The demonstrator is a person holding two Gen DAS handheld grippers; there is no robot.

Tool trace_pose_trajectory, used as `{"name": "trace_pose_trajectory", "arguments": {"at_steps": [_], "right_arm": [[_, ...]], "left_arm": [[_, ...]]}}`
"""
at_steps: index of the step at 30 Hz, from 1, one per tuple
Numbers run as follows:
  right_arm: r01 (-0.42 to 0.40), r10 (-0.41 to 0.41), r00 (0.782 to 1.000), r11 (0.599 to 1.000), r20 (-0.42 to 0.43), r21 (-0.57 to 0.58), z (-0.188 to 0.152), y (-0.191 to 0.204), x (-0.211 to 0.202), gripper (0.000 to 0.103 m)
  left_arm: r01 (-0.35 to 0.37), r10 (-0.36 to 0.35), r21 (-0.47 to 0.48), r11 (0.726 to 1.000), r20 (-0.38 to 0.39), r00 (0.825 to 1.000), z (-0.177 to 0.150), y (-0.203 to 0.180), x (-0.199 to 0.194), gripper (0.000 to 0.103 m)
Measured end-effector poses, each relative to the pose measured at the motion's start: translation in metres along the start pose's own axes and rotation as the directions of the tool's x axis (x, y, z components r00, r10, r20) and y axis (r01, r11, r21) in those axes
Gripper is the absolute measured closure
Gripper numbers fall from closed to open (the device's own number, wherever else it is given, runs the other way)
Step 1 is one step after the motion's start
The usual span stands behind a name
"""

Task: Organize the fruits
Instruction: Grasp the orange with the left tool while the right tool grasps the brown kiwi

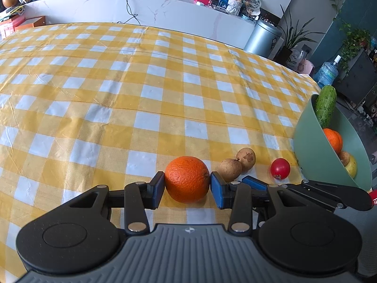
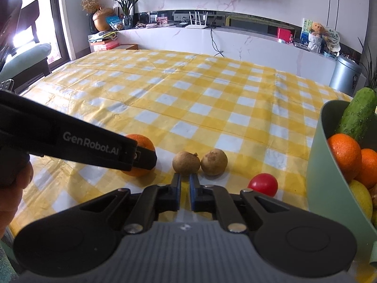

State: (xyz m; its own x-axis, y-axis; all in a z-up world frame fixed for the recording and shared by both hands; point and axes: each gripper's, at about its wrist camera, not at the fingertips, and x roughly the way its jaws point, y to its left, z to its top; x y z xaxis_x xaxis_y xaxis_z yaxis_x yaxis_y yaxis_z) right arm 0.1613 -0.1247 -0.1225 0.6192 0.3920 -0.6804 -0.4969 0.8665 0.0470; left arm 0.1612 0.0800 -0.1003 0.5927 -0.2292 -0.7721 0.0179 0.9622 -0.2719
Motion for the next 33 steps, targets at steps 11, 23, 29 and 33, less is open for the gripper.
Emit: {"name": "trace_pose_trajectory", "arguments": {"at_steps": [11,23,29,33], "right_arm": [[0.027,-0.027,1.0,0.999,-0.007,0.024,-0.002,-0.004,-0.003,0.093],[0.024,-0.024,1.0,0.999,0.02,-0.024,0.0,0.004,-0.002,0.085],[0.059,-0.056,0.997,0.997,0.059,-0.054,0.002,0.009,-0.002,0.085],[0.085,-0.075,0.993,0.99,0.091,-0.116,0.002,0.019,-0.002,0.085]], "left_arm": [[0.001,-0.001,0.006,1.0,0.0,1.0,-0.001,0.0,0.0,0.056],[0.0,0.0,0.004,1.0,0.002,1.0,-0.001,0.0,-0.001,0.056],[-0.021,0.022,-0.032,0.999,0.022,1.0,0.002,0.007,-0.003,0.056],[-0.024,0.025,-0.037,0.999,0.024,0.999,0.002,0.008,-0.004,0.056]]}}
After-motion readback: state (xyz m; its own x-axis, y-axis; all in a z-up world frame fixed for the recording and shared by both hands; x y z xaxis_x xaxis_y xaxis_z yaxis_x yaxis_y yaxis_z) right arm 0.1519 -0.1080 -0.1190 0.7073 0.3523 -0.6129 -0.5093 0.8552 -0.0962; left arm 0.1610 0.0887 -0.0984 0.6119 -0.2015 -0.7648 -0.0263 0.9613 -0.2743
